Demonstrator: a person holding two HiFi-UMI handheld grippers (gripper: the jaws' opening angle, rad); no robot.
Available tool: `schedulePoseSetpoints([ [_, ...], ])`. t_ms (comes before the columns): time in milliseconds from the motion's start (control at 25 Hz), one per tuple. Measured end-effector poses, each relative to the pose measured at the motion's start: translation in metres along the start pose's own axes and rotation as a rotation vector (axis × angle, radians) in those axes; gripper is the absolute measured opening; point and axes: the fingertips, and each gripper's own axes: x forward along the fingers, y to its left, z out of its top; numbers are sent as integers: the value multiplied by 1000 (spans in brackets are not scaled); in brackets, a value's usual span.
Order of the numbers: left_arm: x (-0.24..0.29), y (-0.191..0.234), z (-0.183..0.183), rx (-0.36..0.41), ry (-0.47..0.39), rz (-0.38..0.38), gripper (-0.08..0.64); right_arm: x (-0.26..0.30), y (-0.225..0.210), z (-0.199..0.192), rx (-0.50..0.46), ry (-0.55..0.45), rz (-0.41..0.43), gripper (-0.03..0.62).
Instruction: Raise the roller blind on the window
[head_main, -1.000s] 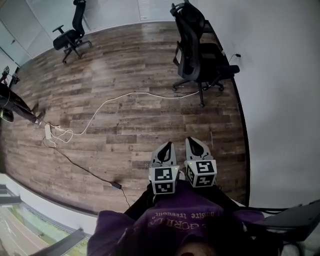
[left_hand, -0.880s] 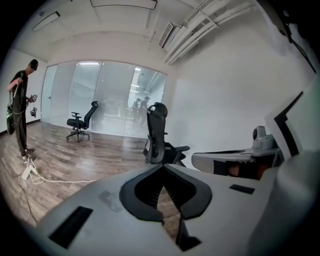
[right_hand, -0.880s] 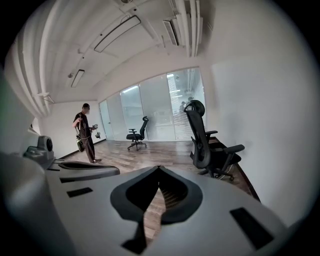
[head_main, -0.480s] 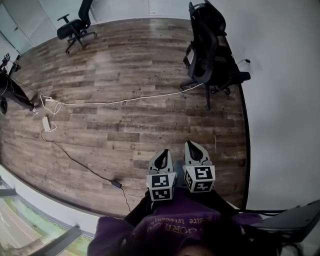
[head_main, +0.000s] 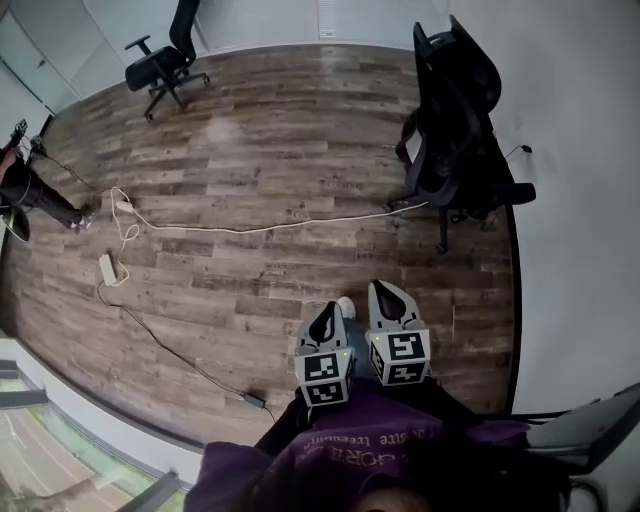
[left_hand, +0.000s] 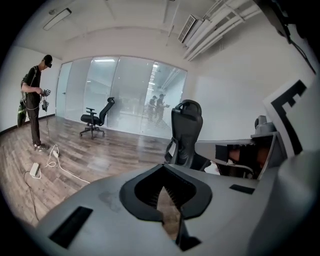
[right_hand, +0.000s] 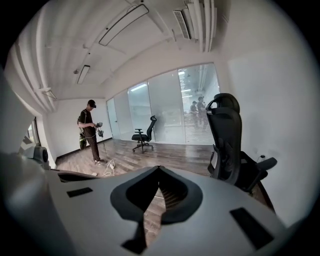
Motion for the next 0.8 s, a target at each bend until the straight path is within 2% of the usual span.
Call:
schedulePoseSetpoints([
  [240,95,40,102,33,-69,3,0,100,-31,82,-24,-29,3,-2],
  [320,120,54,121,-2,-72,13,0,131,-40,100,-22,-27,-2,-2],
  [480,163,76,137,-44,-17,0,0,184,-44,126,-30,-16,7,-2],
  [640,221,106,170,3,-7,-33,0,254,-53,151,-3,-7,-17,-2],
  [800,290,161,228,36,-39,-48,0,341,-55,197,-6,-32,-42,-2],
])
